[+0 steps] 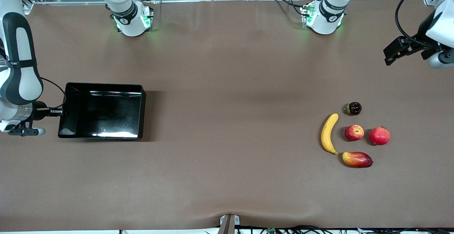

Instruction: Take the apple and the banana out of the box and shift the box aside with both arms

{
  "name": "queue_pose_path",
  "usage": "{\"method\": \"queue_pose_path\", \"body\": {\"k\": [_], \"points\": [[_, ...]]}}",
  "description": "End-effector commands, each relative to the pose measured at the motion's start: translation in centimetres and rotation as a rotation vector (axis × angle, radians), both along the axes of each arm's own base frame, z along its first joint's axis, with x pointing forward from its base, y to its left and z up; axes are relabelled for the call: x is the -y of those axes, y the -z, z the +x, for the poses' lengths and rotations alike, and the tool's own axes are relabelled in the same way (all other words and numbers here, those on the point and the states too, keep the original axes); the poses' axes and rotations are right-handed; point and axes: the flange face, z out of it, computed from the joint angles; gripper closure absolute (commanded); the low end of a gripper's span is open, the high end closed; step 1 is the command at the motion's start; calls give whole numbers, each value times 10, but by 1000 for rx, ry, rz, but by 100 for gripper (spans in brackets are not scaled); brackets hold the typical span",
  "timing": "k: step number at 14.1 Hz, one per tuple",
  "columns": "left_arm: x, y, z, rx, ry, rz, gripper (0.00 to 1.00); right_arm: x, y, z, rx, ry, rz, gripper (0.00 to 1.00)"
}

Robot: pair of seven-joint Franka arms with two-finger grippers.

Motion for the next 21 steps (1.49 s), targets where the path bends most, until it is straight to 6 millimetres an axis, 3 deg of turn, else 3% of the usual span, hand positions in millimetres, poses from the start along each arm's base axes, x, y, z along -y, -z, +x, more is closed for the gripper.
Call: {"method": "queue_pose_path", "body": {"k": [1,3,5,6,7,10,13,15,17,18,21], "points": [[-12,0,-11,-3,-7,-12,0,-1,12,-13,35,-4,-6,100],[-12,2,-17,-7,-9,-8,0,5,18,-19,31,-15,2,100],[-27,1,-18,-4,-35,-13,0,17,27,-23,24,-14,6,100],[-32,0,-17,-4,-47,-29,0,25,28,-26,24,-16,9,73],[-36,-1,-17,-4,-53,-40,0,26,28,-26,24,-24,14,1],[-42,0,-15,-3,-63,-35,0,18,2,-12,9,-49,31,0],[-50,-3,-9,28,-61,-45,0,8,-60,10,-52,-87,79,0],[-50,-5,-9,34,-56,-44,0,-26,-95,29,-36,-154,78,0],[-50,-3,-7,41,-54,-50,0,-53,-148,55,44,-224,34,0],[-51,-1,-6,40,-54,-64,0,-66,-169,58,17,-266,23,0],[-68,2,-6,31,-84,-67,0,-81,-250,66,99,-302,-11,0]]}}
